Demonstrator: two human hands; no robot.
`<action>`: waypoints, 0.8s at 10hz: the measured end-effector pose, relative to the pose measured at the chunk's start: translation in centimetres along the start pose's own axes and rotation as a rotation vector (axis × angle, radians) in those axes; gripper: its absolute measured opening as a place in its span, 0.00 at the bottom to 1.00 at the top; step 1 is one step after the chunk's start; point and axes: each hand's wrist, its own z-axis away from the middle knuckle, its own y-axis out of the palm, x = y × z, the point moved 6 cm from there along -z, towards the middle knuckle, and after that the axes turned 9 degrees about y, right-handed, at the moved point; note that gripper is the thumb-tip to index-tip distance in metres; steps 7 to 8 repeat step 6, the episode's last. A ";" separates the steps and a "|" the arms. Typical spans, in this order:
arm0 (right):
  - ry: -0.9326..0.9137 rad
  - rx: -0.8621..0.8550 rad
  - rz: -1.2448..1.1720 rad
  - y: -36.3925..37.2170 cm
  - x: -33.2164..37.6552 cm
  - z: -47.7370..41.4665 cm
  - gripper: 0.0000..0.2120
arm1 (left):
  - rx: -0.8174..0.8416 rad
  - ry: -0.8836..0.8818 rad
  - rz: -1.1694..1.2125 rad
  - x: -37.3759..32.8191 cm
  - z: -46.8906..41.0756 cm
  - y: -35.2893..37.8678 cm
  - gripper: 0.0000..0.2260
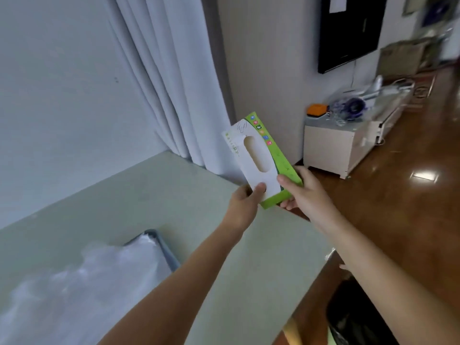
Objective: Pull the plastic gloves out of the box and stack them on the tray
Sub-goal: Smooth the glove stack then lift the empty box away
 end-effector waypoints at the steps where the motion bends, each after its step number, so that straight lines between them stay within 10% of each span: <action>1: -0.027 -0.149 0.040 -6.9 -1.8 0.0 0.11 | 0.164 0.040 -0.141 0.7 -0.8 6.5 0.24; 3: 0.085 -0.393 0.012 -17.3 -8.9 0.7 0.11 | 0.515 0.256 -0.995 2.3 -1.6 14.5 0.17; 6: 0.640 -0.443 0.593 -27.2 -27.3 3.8 0.15 | 0.513 0.245 -1.117 3.1 -2.4 15.7 0.24; 8: 0.640 -0.443 0.593 -27.2 -27.3 3.8 0.15 | 0.513 0.245 -1.117 3.1 -2.4 15.7 0.24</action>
